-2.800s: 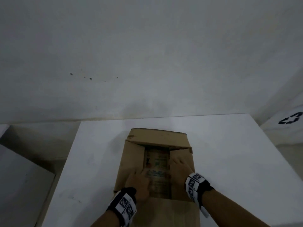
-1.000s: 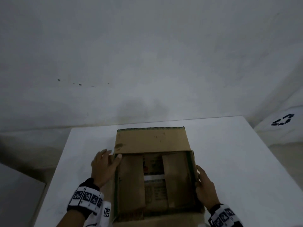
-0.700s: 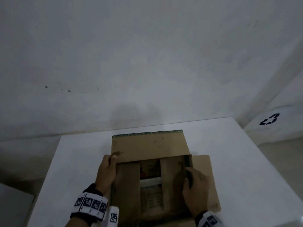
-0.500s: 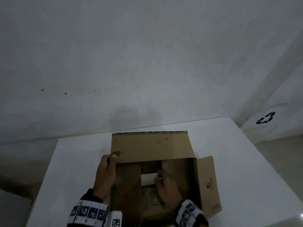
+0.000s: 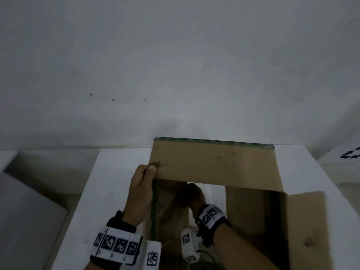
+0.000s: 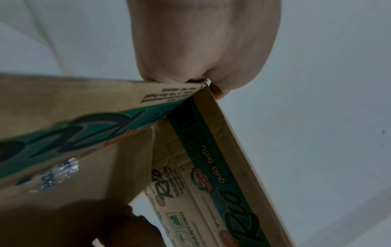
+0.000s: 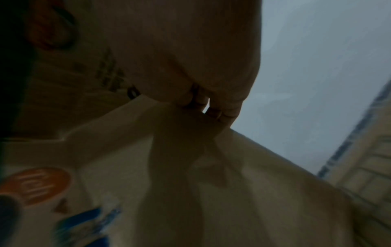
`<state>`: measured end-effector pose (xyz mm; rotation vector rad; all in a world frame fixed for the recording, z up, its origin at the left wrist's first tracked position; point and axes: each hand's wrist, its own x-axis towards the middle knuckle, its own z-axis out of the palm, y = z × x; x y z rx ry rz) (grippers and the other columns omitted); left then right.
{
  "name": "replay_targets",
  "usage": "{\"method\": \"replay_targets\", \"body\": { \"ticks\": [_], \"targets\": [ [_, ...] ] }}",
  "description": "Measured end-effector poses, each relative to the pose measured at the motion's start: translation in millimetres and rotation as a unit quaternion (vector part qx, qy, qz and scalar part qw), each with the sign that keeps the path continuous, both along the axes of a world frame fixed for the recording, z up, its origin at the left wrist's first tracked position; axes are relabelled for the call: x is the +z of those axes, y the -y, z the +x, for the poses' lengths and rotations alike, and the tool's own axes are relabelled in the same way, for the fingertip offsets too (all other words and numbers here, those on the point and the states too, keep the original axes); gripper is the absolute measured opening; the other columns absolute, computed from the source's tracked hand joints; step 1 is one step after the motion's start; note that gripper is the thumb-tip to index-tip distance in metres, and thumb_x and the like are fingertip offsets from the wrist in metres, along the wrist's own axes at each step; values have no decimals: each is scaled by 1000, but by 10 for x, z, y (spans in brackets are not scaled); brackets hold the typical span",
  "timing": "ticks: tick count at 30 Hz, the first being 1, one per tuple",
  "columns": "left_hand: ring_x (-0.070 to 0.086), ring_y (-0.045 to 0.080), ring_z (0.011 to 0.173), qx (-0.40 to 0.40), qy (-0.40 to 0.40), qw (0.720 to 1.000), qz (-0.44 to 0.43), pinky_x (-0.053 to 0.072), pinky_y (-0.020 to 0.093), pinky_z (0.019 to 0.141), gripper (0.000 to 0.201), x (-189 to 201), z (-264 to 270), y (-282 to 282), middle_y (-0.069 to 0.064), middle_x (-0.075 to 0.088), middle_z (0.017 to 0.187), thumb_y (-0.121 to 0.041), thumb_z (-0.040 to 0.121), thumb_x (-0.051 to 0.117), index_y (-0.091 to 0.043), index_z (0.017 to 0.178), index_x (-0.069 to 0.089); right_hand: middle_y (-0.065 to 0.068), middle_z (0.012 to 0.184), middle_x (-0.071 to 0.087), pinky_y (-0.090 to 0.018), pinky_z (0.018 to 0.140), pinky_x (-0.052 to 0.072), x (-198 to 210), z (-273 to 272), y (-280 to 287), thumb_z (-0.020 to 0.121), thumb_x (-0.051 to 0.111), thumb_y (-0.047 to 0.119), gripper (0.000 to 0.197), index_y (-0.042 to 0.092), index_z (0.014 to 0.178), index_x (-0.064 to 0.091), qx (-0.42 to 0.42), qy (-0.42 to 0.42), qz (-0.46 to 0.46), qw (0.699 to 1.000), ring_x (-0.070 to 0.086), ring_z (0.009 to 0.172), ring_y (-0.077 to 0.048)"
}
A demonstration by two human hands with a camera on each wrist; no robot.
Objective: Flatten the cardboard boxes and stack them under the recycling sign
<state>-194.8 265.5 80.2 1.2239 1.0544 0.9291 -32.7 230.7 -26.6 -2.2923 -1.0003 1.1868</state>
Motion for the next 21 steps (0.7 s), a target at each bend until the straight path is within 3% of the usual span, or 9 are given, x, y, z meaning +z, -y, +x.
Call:
{"method": "replay_targets", "body": {
  "ticks": [4, 6, 8, 12, 15, 18, 21],
  "targets": [
    [57, 23, 83, -2, 21, 1000, -1, 46, 41, 72, 27, 61, 21, 78, 13, 60, 88, -37, 98, 50, -15, 82, 53, -13, 125, 59, -38, 98, 47, 69, 18, -110, 93, 60, 28, 35, 10, 122, 59, 41, 4, 25, 999, 55, 114, -29],
    [58, 25, 88, 3, 12, 1000, 8, 49, 44, 75, 28, 79, 41, 58, 16, 61, 96, -43, 93, 50, -18, 83, 53, -12, 125, 60, -34, 90, 48, 158, 23, -57, 96, 54, 25, 36, 13, 130, 52, -12, -11, 73, 997, 58, 108, -28],
    [58, 25, 89, 9, -5, 1000, 17, 50, 44, 75, 26, 68, 61, 15, 13, 60, 95, -40, 97, 49, -17, 87, 53, -10, 121, 62, -28, 78, 46, 230, 40, 24, 99, 50, 22, 32, 15, 130, 50, -41, -16, 128, 991, 60, 96, -23],
    [55, 21, 83, 26, -42, 998, 40, 45, 38, 69, 23, 36, 101, -50, 7, 56, 87, -32, 101, 45, -12, 90, 52, -3, 111, 59, -31, 77, 49, 367, 189, 292, 96, 52, 26, 22, 21, 115, 60, 61, 171, 188, 965, 59, 96, -22],
    [55, 23, 80, 35, -52, 997, 44, 45, 39, 67, 24, -6, 111, -116, 8, 57, 85, -33, 101, 46, -12, 90, 53, -4, 104, 61, -30, 71, 49, 457, 397, 526, 91, 50, 22, 19, 18, 104, 63, 111, 320, 134, 931, 61, 92, -24],
    [56, 25, 82, 36, -48, 997, 40, 47, 43, 68, 24, -37, 120, -153, 8, 58, 87, -33, 100, 46, -13, 90, 54, -2, 130, 53, -31, 93, 43, 448, 600, 699, 91, 48, 20, 35, 21, 125, 56, 126, 359, 69, 922, 51, 118, -23],
    [57, 24, 85, 34, -41, 998, 36, 49, 44, 72, 22, -17, 145, -124, 5, 59, 89, -32, 100, 46, -14, 91, 55, -7, 155, 25, -42, 115, 24, 330, 746, 702, 92, 45, 23, 58, 25, 148, 32, 187, 381, -24, 905, 21, 143, -27]
  ]
}}
